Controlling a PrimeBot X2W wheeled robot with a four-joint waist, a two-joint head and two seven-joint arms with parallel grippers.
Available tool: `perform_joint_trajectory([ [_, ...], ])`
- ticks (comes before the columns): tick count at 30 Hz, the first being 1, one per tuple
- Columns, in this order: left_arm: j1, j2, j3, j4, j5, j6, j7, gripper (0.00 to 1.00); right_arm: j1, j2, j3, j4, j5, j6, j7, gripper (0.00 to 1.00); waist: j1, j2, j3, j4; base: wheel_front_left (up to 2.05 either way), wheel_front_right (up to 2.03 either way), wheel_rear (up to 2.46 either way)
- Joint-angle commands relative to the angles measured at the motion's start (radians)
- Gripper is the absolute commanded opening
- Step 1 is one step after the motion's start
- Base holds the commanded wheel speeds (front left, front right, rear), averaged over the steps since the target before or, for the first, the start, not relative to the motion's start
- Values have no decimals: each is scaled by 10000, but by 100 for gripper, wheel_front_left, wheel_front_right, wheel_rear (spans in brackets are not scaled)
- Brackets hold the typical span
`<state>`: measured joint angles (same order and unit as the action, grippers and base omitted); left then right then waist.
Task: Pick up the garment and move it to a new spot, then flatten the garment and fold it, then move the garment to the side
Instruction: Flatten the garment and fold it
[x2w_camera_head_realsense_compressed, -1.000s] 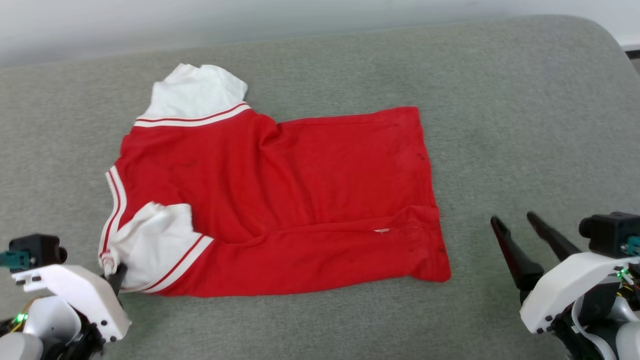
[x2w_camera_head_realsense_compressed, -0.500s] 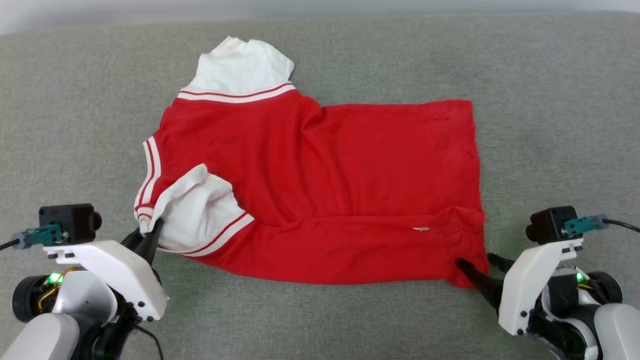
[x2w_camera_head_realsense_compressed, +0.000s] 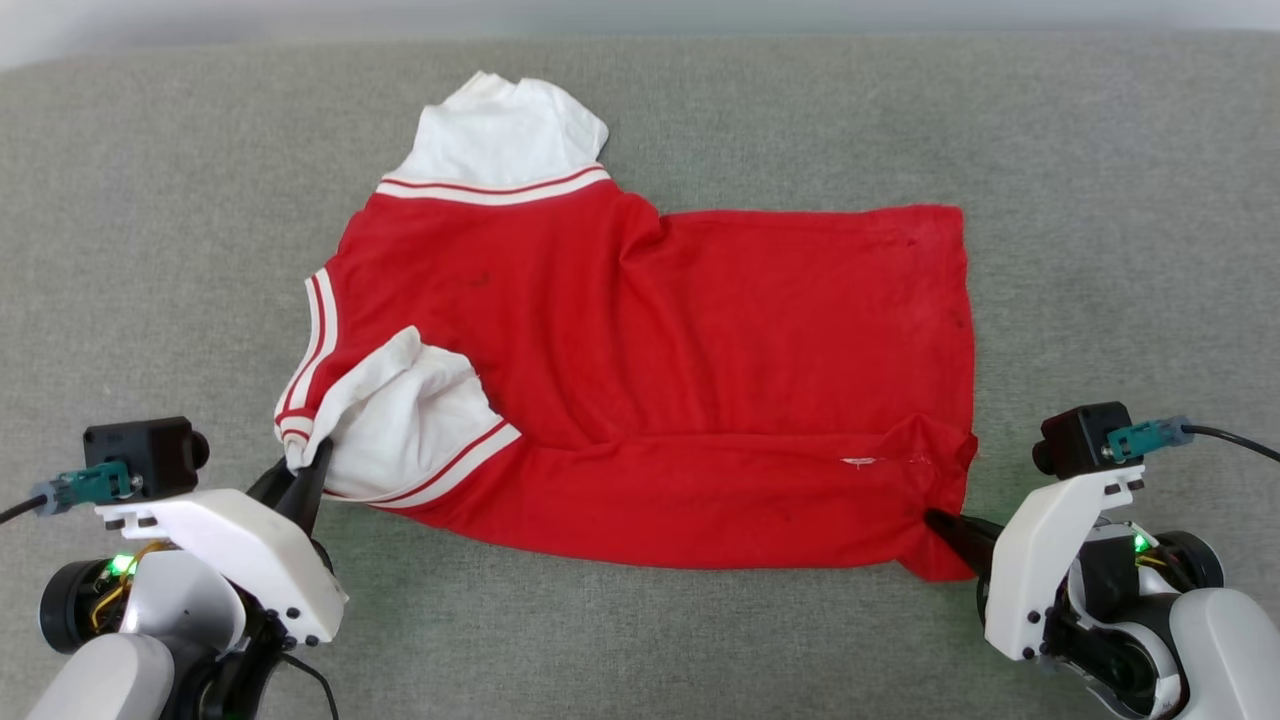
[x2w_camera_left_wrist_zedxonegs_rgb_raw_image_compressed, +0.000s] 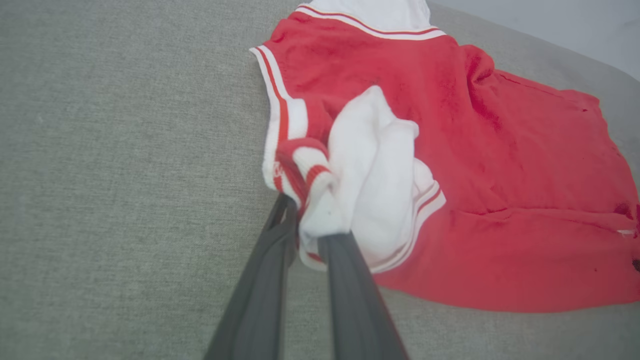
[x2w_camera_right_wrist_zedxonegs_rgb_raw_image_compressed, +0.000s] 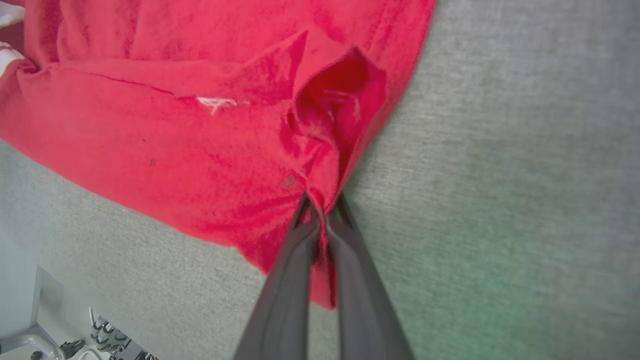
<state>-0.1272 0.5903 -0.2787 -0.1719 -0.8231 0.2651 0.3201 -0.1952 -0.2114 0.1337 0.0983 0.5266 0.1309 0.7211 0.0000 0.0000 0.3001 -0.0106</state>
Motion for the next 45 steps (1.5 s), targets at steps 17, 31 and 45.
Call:
perform_joint_trajectory([
  [17, 1808, -472, -103, 332, -415, 534, -206, 0, 1445, -183, -650, -154, -23, -4, 179, 0, 0, 0, -1764, -147, 0, 0, 0],
  [31, 2131, -1101, -428, 1477, -953, 6, -349, 100, 2161, -162, -633, 70, -59, -4, -780, 100, 0, 0, -2010, -185, 0, 0, 0],
  [45, 491, -826, 110, 842, 1011, 353, -2870, 100, 1846, 222, -1287, -1481, -1651, -4, -5539, 100, 0, 0, -2136, -782, 0, 0, 0],
])
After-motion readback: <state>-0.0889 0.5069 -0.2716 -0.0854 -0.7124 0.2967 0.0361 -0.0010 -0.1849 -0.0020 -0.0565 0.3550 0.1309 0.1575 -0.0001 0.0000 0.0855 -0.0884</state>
